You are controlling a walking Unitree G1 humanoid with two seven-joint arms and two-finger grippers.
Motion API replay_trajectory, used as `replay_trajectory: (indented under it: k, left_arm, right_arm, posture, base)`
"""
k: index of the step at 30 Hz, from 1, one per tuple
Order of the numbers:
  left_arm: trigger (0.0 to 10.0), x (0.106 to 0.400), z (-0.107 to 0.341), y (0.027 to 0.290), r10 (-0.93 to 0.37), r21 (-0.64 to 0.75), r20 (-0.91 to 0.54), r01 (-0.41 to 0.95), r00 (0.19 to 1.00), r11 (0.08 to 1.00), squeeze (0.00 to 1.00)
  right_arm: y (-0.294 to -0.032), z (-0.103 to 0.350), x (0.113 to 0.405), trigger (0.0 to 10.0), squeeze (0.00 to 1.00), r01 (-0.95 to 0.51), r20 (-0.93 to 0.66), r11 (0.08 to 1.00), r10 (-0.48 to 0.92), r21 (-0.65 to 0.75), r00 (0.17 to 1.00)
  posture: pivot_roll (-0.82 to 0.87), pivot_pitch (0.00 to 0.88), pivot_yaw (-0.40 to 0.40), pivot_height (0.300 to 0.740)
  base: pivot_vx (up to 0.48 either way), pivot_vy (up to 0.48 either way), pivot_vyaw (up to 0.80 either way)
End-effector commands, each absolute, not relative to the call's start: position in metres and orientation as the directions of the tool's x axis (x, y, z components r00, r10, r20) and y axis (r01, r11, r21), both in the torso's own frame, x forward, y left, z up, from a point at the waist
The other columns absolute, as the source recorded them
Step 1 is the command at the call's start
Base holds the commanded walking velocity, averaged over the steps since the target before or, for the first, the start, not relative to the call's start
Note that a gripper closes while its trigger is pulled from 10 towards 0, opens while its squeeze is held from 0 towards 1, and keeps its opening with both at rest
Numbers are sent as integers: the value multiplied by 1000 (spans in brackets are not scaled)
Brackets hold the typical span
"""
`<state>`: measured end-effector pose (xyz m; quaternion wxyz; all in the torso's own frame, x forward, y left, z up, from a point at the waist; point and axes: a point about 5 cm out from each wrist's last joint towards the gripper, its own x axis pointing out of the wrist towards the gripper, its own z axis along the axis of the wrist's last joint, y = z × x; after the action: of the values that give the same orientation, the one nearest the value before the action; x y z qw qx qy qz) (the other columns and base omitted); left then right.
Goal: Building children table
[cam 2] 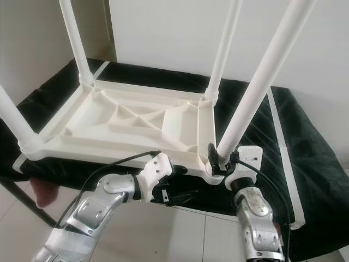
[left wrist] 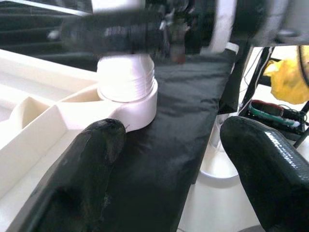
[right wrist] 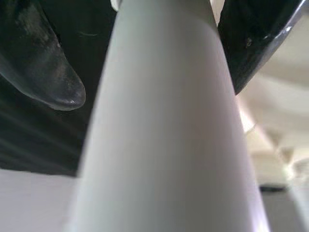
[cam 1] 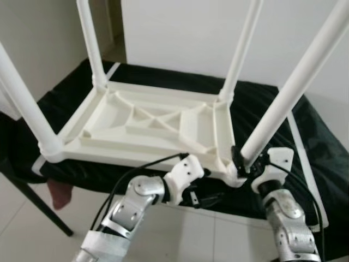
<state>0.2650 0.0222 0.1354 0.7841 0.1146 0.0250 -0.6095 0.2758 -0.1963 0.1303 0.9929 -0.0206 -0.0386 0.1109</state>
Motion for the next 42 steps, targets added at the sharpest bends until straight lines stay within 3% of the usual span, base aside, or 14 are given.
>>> replay_trajectory:
  k: [1,7,8,9,10,25,26,34,37,39,42]
  left_arm:
    - [10000,266,135,21,-944,165,-177,954,280,252,0]
    - [10000,268,135,24,-939,172,-180,950,292,262,0]
    - [10000,268,135,24,-939,172,-180,949,294,264,0]
    - [10000,268,135,24,-938,171,-180,949,296,266,0]
    - [10000,268,135,24,-938,172,-180,948,297,267,0]
    - [10000,266,134,25,-938,174,-184,949,292,261,0]
    - [10000,266,134,25,-939,174,-185,950,291,260,0]
    - [10000,265,134,25,-938,171,-188,950,290,260,0]
    - [10000,266,134,26,-937,171,-189,950,293,263,0]
    - [10000,266,134,26,-937,171,-189,950,293,263,0]
    - [10000,267,133,25,-937,171,-189,949,295,264,0]
  right_arm:
    - [-198,129,278,10000,0,-244,64,968,248,-64,967]
    - [-200,124,281,10000,0,-324,15,944,325,-63,945]
    - [-200,123,282,8157,0,-342,8,937,344,-65,939]
    - [-200,121,283,2941,0,-350,2,934,351,-72,936]
    - [-199,120,283,0,0,-359,-5,931,359,-70,933]
    - [-200,112,284,0,0,-366,-26,929,365,-58,931]
    - [-200,111,284,10000,0,-350,-31,935,348,-57,937]
    - [-189,104,278,10000,0,-246,-40,969,245,-15,969]
    - [-186,104,275,10000,0,-87,-39,994,90,70,995]
    - [-186,104,275,10000,0,-87,-39,994,90,70,995]
    - [-182,101,273,10000,0,35,-52,994,-29,105,998]
  posture:
    - [2,0,-50,740]
    - [20,0,-60,740]
    - [23,0,-61,740]
    - [25,0,-62,740]
    - [27,0,-61,740]
    - [28,0,-55,740]
    - [27,0,-55,740]
    - [27,0,-53,740]
    - [28,0,-54,740]
    - [28,0,-54,740]
    - [25,0,-53,740]
  base:
    - [0,0,0]
    - [0,0,0]
    - [0,0,0]
    - [0,0,0]
    - [0,0,0]
    - [0,0,0]
    - [0,0,0]
    - [0,0,0]
    - [0,0,0]
    - [0,0,0]
    - [0,0,0]
